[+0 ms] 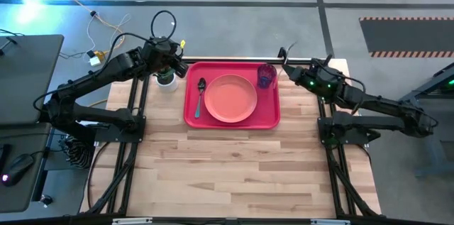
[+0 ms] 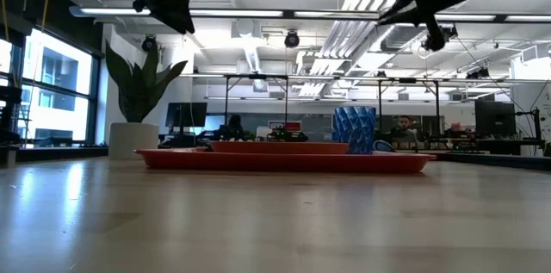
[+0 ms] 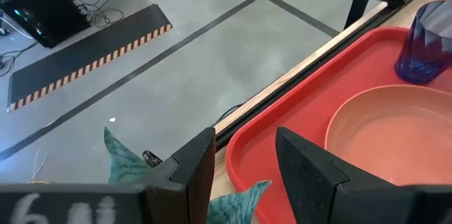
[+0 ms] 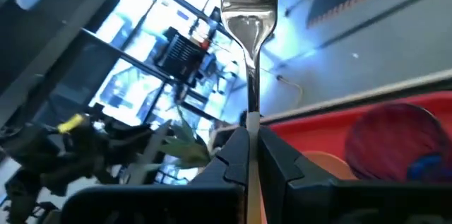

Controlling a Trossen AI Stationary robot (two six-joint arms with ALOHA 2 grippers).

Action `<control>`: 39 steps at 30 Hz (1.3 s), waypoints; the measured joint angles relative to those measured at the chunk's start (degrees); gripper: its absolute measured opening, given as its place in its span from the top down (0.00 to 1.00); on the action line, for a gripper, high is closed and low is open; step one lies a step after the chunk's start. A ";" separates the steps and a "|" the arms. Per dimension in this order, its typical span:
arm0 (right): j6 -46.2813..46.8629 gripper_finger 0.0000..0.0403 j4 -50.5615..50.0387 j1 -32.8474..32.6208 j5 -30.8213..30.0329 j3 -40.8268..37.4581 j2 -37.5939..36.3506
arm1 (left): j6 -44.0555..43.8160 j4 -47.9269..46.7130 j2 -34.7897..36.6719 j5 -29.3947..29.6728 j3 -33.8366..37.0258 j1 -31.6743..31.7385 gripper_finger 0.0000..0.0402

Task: Pick and place plate/cup/fork/spoon on tray
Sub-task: Put the orange fork on the pink tray to the left side of the blue spoon

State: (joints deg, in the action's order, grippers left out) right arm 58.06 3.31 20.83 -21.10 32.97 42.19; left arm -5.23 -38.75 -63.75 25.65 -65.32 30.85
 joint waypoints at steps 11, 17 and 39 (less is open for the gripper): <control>-5.86 1.00 -4.18 -4.90 -1.96 17.19 15.32 | 1.40 -3.01 0.02 -0.04 0.00 0.00 0.65; -8.58 1.00 -20.37 -4.96 -0.83 33.35 26.71 | 1.33 -6.35 0.02 -0.03 -0.02 0.00 0.65; -3.88 1.00 -31.30 -13.91 3.55 58.33 57.43 | -0.83 -10.97 0.02 -0.02 0.00 -0.02 0.65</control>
State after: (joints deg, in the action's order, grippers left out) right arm 54.17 -27.99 6.92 -17.55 91.30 99.62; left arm -6.06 -49.71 -63.72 25.63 -65.32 30.83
